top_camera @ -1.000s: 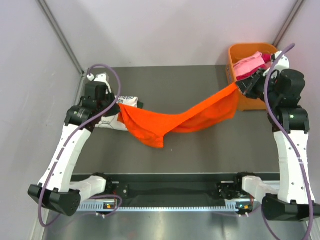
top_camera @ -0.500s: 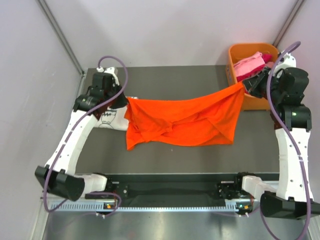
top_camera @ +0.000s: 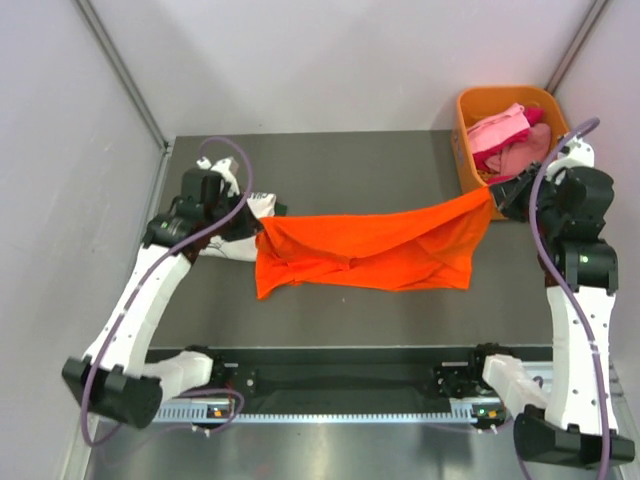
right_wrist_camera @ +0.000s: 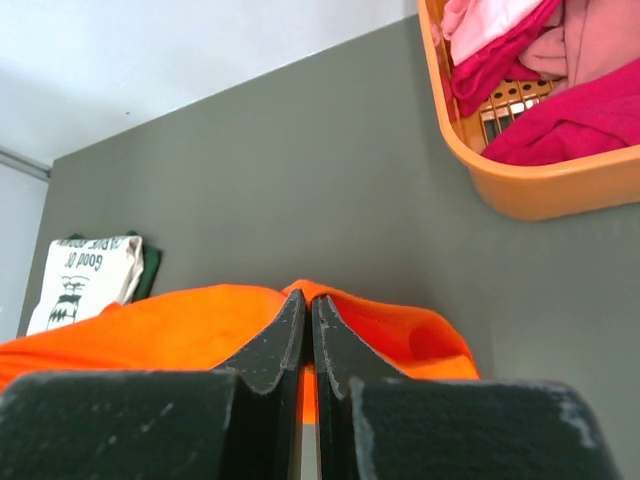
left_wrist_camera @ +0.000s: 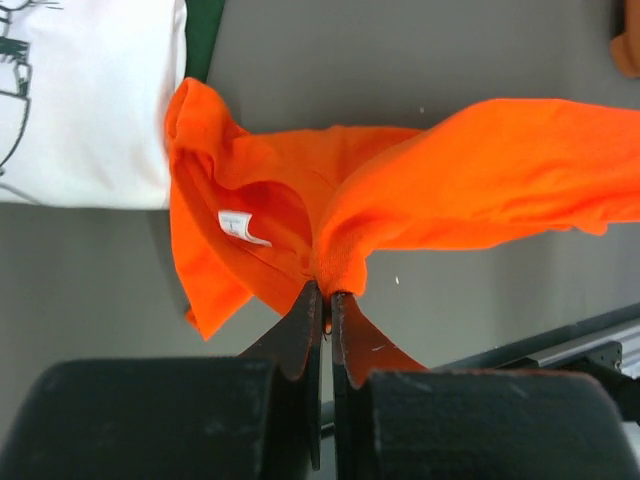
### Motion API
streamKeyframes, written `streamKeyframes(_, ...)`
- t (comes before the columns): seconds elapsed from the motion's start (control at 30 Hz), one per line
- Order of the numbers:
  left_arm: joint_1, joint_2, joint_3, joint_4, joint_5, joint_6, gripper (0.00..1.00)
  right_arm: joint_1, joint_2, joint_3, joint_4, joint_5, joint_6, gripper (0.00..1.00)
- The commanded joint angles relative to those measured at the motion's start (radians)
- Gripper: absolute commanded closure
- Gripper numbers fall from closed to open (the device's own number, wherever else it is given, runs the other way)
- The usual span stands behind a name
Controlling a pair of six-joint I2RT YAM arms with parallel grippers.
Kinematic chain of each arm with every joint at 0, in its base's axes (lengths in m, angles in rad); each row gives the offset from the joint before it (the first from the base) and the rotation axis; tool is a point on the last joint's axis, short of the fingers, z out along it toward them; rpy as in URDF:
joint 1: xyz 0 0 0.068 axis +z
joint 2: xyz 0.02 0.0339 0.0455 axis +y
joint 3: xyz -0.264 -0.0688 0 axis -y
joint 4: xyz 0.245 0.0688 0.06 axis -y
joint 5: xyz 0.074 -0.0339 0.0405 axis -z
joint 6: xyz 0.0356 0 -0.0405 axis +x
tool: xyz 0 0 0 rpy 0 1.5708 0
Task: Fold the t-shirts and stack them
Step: Flatten the tshirt out
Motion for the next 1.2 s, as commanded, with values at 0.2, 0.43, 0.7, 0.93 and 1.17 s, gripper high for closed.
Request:
streamKeyframes(0.2, 0.003, -0.171, -0.084, -0.058, 0.029, 0.021, 1.0, -0.013, -0.088, -0.073, 0.027, 0.002, -0.017, 1.0)
streamKeyframes(0.43, 0.001, 0.13, -0.114, 0.225, 0.046, -0.08, 1.0, -0.013, 0.007, -0.204, 0.17, -0.021, 0.017, 1.0)
streamKeyframes(0.7, 0.003, 0.275, -0.015, 0.257, 0.008, -0.088, 0.07, -0.014, 0.092, -0.271, 0.294, 0.035, 0.043, 1.0)
streamKeyframes(0.93, 0.027, 0.065, -0.202, 0.225, -0.206, -0.126, 0.01, -0.014, 0.116, -0.337, 0.388, 0.05, 0.05, 1.0)
streamKeyframes(1.17, -0.149, -0.239, -0.326, 0.09, -0.072, -0.181, 0.12, -0.014, 0.119, -0.368, 0.454, 0.05, 0.067, 1.0)
